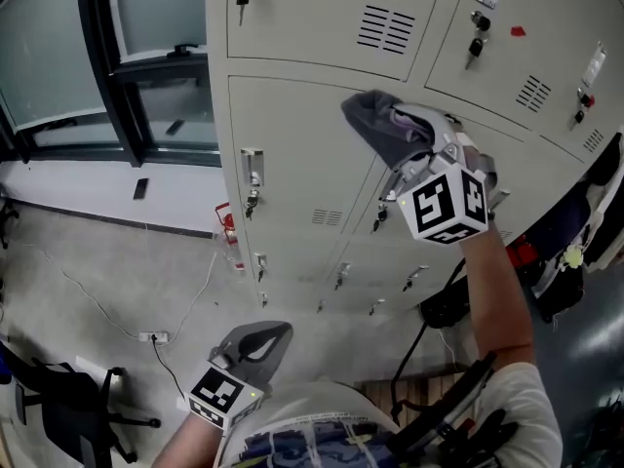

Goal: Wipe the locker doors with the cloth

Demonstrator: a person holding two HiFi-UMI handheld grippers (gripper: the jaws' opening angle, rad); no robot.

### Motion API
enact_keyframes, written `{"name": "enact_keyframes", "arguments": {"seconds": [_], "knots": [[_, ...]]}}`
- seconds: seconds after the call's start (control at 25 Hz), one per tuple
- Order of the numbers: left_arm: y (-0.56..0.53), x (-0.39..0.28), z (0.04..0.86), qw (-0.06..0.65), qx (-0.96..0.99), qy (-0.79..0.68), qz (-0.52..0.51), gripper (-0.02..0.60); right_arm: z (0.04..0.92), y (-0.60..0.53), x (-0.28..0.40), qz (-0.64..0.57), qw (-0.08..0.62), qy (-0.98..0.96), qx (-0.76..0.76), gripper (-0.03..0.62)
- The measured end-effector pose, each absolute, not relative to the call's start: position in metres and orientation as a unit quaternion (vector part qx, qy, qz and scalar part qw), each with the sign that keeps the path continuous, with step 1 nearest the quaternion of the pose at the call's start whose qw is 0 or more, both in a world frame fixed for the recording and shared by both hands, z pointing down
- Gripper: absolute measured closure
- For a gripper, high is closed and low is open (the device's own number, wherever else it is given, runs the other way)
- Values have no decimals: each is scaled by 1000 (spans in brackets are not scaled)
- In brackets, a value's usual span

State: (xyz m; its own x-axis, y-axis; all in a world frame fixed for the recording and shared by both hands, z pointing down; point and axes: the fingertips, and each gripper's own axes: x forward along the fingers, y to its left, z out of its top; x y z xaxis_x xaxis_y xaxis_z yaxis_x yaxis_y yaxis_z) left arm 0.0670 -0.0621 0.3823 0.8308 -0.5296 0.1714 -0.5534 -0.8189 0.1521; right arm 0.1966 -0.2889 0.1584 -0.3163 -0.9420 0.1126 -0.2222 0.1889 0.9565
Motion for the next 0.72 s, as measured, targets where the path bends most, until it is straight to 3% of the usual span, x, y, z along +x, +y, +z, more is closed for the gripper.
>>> {"name": "enact_keyframes", "arguments": {"seconds": [0.72], "knots": [[-71,72,400,122,943,-301,66,579,277,-302,193,-400,461,-685,398,502]]}}
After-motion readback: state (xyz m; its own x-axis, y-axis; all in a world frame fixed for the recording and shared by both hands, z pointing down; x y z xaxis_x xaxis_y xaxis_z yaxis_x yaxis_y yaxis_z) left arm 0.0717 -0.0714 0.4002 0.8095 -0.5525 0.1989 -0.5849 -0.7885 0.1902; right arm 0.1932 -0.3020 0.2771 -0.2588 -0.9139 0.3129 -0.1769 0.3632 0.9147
